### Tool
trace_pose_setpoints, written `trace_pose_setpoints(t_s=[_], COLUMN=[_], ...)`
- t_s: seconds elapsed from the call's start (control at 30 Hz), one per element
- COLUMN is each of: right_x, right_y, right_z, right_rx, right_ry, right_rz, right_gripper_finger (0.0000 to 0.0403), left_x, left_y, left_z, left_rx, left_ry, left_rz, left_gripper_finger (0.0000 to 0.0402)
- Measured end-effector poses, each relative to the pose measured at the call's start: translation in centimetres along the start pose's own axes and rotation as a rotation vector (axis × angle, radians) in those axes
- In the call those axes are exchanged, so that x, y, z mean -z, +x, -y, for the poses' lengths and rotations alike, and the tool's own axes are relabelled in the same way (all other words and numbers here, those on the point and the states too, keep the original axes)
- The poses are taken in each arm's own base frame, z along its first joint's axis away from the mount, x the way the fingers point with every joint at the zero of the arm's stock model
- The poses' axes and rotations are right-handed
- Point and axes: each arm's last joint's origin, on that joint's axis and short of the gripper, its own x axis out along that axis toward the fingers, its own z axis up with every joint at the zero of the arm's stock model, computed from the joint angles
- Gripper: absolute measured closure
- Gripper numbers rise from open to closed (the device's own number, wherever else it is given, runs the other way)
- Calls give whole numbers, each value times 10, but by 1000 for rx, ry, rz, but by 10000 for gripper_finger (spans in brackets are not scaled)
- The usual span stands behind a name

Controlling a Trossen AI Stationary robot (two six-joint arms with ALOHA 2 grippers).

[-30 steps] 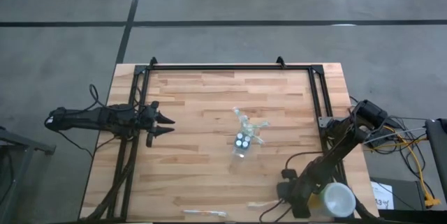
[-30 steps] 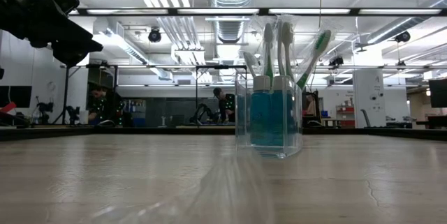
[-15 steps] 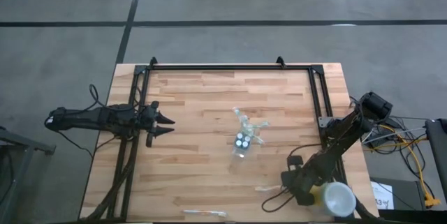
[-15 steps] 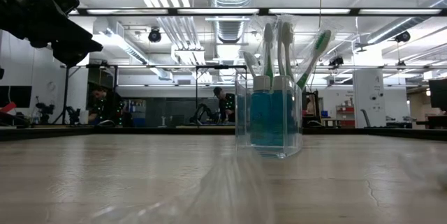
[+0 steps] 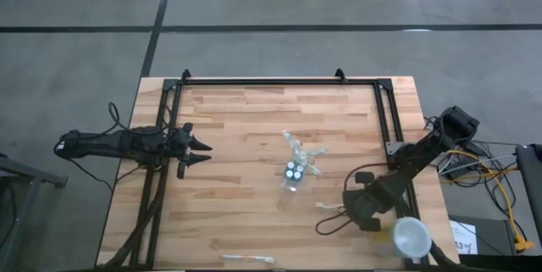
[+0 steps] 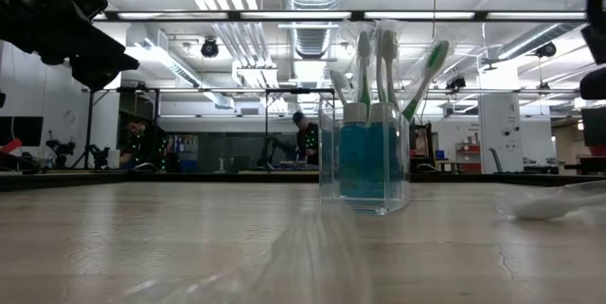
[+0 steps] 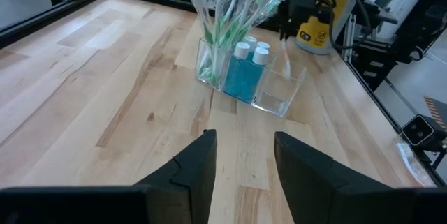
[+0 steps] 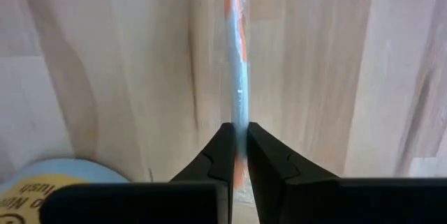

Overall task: Pick & Place toothbrushing station
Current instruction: Put the right white orange toothbrush into the front side of the transparent organizer

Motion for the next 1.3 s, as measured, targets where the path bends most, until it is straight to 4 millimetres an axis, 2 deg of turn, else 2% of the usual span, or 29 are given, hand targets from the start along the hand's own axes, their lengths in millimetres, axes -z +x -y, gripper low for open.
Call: trace_pose_setpoints(t_s=[1.07,1.17,1.3], right_x=[-5,-6,-13], right_y=[0,-2,-17], right_z=[2,2,0], right_rx=[8,21,50], right_ry=[28,28,35], right_rz=[16,50,184], right_gripper_finger=[314,307,299], left_x=[0,0,0], left_y=[0,0,0], left_z=[0,0,0], left_rx=[-2,-2,-2], left_ry=[0,0,0], left_rz=[1,1,1], left_gripper_finger=[252,252,252])
